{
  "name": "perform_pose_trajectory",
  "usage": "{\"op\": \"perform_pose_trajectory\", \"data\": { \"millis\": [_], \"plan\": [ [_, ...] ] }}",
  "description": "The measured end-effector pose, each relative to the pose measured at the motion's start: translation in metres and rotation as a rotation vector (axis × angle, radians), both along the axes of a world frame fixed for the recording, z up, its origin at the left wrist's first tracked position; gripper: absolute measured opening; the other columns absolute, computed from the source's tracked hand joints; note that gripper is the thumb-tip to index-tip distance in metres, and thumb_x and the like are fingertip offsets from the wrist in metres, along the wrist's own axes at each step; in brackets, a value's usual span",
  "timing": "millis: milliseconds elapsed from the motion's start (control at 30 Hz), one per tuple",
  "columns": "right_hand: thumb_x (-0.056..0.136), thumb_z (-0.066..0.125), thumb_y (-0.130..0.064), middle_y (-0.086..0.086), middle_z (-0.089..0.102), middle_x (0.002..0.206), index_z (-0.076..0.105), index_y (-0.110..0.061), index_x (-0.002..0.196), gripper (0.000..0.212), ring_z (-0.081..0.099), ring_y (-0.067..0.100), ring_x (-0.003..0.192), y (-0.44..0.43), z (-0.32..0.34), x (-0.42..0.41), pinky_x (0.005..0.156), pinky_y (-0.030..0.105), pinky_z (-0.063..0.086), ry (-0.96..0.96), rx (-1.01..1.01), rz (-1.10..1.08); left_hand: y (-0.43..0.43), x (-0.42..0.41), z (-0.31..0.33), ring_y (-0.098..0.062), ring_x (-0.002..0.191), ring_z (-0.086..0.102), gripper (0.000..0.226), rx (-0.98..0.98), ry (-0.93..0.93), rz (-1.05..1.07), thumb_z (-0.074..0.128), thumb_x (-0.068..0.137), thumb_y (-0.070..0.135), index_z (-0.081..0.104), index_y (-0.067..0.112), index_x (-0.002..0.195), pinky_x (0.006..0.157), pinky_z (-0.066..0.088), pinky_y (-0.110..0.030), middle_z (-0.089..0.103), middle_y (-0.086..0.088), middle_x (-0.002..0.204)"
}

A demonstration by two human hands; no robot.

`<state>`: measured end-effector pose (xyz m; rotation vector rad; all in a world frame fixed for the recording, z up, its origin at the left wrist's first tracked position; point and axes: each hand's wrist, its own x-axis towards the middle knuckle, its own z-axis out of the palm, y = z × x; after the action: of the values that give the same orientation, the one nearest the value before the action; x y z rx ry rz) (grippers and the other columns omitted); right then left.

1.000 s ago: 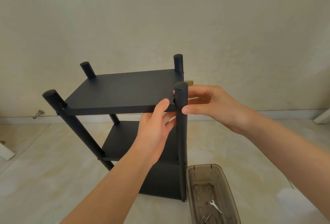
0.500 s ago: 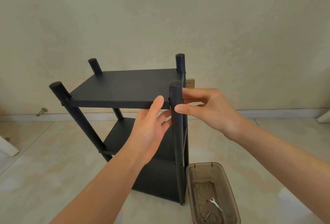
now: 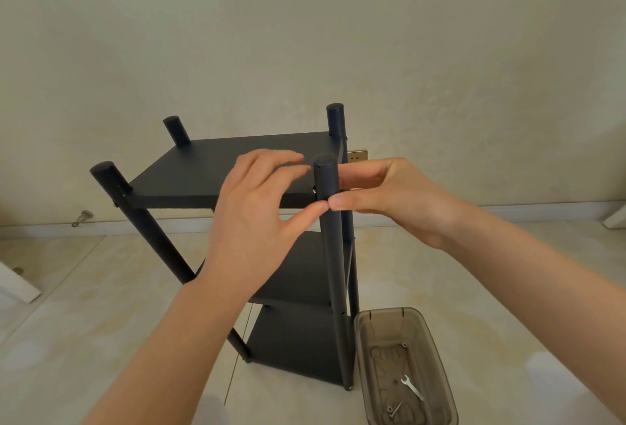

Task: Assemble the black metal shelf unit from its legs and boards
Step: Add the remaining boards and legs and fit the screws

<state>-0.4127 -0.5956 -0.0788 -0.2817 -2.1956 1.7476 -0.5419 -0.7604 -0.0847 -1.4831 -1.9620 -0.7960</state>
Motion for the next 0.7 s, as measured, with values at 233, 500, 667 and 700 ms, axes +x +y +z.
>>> {"op": "perform_pose_trajectory", "data": {
  "millis": [233, 500, 667, 700],
  "plan": [
    [0.073, 0.083, -0.025, 0.001, 0.073, 0.112, 0.074, -0.029, 0.113, 0.041, 0.065, 0.018, 0.112, 0.0, -0.001, -0.002, 0.104, 0.047, 0.048, -0.046, -0.031, -0.029, 0.005, 0.0, 0.005, 0.03, 0.125, 0.022, 0.052, -0.067, -0.168, -0.135, 0.071, 0.074, 0.053, 0.062, 0.032, 0.121, 0.101, 0.018, 0.003, 0.041, 0.047, 0.116],
    [0.08, 0.073, -0.046, 0.004, 0.07, 0.12, 0.072, -0.026, 0.111, 0.038, 0.07, 0.02, 0.105, 0.006, 0.002, -0.001, 0.101, 0.044, 0.051, -0.114, -0.222, 0.022, 0.014, 0.004, 0.004, 0.009, 0.096, 0.044, 0.046, -0.027, -0.297, -0.145, 0.076, 0.072, 0.051, 0.055, 0.037, 0.109, 0.088, 0.03, 0.003, 0.055, 0.029, 0.097],
    [0.1, 0.054, -0.034, 0.019, 0.067, 0.119, 0.055, -0.012, 0.124, 0.033, 0.074, 0.029, 0.084, -0.001, 0.001, -0.011, 0.077, 0.039, 0.06, -0.136, -0.402, -0.13, 0.013, 0.006, 0.005, 0.007, 0.103, 0.048, 0.045, -0.049, -0.283, -0.146, 0.067, 0.075, 0.062, 0.047, 0.045, 0.112, 0.089, 0.036, -0.008, 0.052, 0.034, 0.1],
    [0.1, 0.053, -0.039, 0.021, 0.067, 0.118, 0.055, -0.011, 0.128, 0.04, 0.074, 0.027, 0.081, -0.003, 0.001, -0.014, 0.073, 0.035, 0.06, -0.155, -0.393, -0.129, 0.013, 0.007, 0.005, 0.008, 0.103, 0.048, 0.044, -0.052, -0.277, -0.154, 0.064, 0.076, 0.064, 0.047, 0.045, 0.112, 0.092, 0.037, -0.011, 0.052, 0.034, 0.1]
  ]
}}
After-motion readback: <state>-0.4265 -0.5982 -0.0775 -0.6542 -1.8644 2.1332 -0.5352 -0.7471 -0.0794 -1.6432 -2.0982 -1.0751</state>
